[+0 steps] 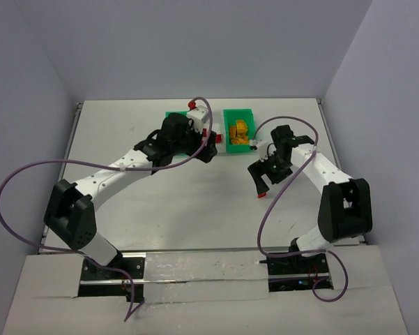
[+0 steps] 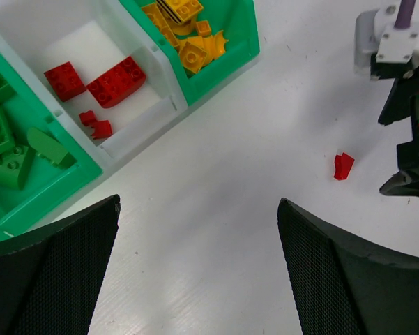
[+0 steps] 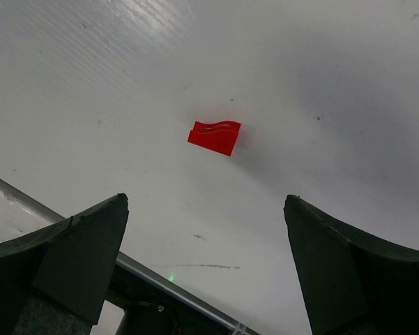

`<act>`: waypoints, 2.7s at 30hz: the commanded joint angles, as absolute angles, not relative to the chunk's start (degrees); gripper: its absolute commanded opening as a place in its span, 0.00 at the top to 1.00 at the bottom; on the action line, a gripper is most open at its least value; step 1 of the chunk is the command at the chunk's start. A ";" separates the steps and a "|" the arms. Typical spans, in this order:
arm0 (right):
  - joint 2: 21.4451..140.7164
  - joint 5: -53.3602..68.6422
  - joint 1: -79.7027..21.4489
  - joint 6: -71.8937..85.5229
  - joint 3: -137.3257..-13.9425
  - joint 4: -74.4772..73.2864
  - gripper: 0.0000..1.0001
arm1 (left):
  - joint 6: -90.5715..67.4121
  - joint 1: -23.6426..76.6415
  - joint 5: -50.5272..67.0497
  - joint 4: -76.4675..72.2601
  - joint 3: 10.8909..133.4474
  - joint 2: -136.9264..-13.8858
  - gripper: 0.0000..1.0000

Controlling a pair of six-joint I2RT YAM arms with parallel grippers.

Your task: Sort the legos into containers by color

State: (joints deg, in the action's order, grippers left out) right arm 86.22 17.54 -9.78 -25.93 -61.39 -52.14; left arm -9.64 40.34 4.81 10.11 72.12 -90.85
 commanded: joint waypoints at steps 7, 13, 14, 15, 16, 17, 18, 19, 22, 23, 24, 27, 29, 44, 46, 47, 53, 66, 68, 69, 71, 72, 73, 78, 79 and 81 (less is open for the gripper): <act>91.93 14.10 -14.24 -22.27 -61.74 -49.30 0.00 | -11.50 35.84 6.15 10.64 70.41 -85.59 0.01; 95.07 10.04 -15.75 -20.07 -61.99 -47.71 0.02 | -11.16 34.67 6.06 10.63 70.04 -84.90 0.01; 95.27 9.69 -15.91 -19.95 -61.79 -47.43 0.02 | -11.16 34.51 6.06 10.55 69.96 -84.90 0.01; 95.49 9.35 -15.98 -19.81 -61.64 -47.11 0.02 | -11.20 34.26 6.17 10.48 69.89 -84.87 0.01; 95.88 8.96 -16.17 -19.52 -61.40 -46.70 0.04 | -11.29 34.02 6.43 10.35 69.72 -84.82 0.01; 96.09 8.49 -16.37 -19.31 -61.29 -46.34 0.05 | -11.39 33.81 6.69 10.30 69.57 -84.81 0.01; 96.34 8.29 -16.43 -19.25 -61.26 -46.05 0.06 | -11.49 33.56 6.83 10.28 69.46 -84.88 0.01; 96.79 8.01 -16.56 -19.19 -61.32 -45.66 0.08 | -11.51 33.43 6.92 10.22 69.43 -84.90 0.01; 97.82 7.21 -17.14 -18.81 -61.26 -45.18 0.12 | -11.43 33.22 6.94 10.02 69.23 -84.90 0.01; 98.01 7.02 -17.23 -18.74 -61.20 -45.05 0.12 | -11.39 33.19 6.91 10.02 69.17 -84.90 0.01; 98.41 6.62 -17.43 -18.67 -61.05 -44.79 0.13 | -11.34 33.07 6.89 10.02 69.17 -84.90 0.01; 98.99 5.76 -17.67 -18.52 -60.62 -44.31 0.15 | -11.16 32.67 6.90 9.84 69.08 -84.75 0.01; 99.27 5.21 -17.78 -18.43 -60.38 -43.95 0.20 | -11.16 32.43 7.03 9.76 68.89 -84.75 0.01; 98.47 5.25 -18.20 -17.52 -58.92 -44.21 0.47 | -10.93 31.76 7.29 9.05 68.67 -85.23 0.01; 98.23 5.64 -18.62 -17.49 -59.40 -44.58 0.52 | -10.90 31.73 7.29 9.05 68.60 -85.17 0.01; 97.95 6.06 -18.86 -17.49 -59.75 -44.99 0.56 | -10.87 31.70 7.29 9.08 68.53 -85.17 0.01; 94.97 9.32 -20.20 -17.46 -64.92 -48.57 0.65 | -10.61 31.41 7.03 9.43 68.13 -84.71 0.01; 107.12 8.84 -24.31 -12.03 -106.09 -47.01 0.66 | -21.16 13.31 21.12 10.53 69.51 -83.27 0.01; 112.42 7.91 -25.01 -11.15 -113.42 -46.23 0.67 | -22.16 11.62 21.01 10.55 69.17 -82.43 0.01; 115.08 7.70 -25.26 -10.61 -116.99 -46.06 0.67 | -22.32 10.87 21.09 10.59 68.96 -82.01 0.01; 119.91 6.72 -25.70 -9.68 -122.42 -44.85 0.67 | -22.24 9.69 20.42 10.64 68.40 -81.14 0.01; 121.15 5.83 -25.92 -9.45 -123.53 -44.24 0.66 | -22.20 9.41 20.04 10.55 67.96 -80.83 0.01; 122.22 5.30 -26.10 -9.40 -124.34 -43.45 0.66 | -22.11 9.28 19.96 10.51 67.60 -80.52 0.01; 127.28 2.55 -26.63 -9.24 -126.68 -38.75 0.51 | -22.34 7.31 19.86 8.96 66.08 -79.01 0.01; 128.39 2.69 -26.63 -9.09 -127.77 -39.04 0.46 | -22.26 7.02 20.00 9.24 66.51 -79.29 0.01; 129.11 2.98 -26.69 -8.88 -128.44 -38.92 0.41 | -22.24 6.63 20.32 9.43 66.90 -79.37 0.01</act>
State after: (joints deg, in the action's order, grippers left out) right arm 128.88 4.55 -26.28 -9.91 -123.32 -42.46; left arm -21.49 7.64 18.74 10.91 66.28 -80.36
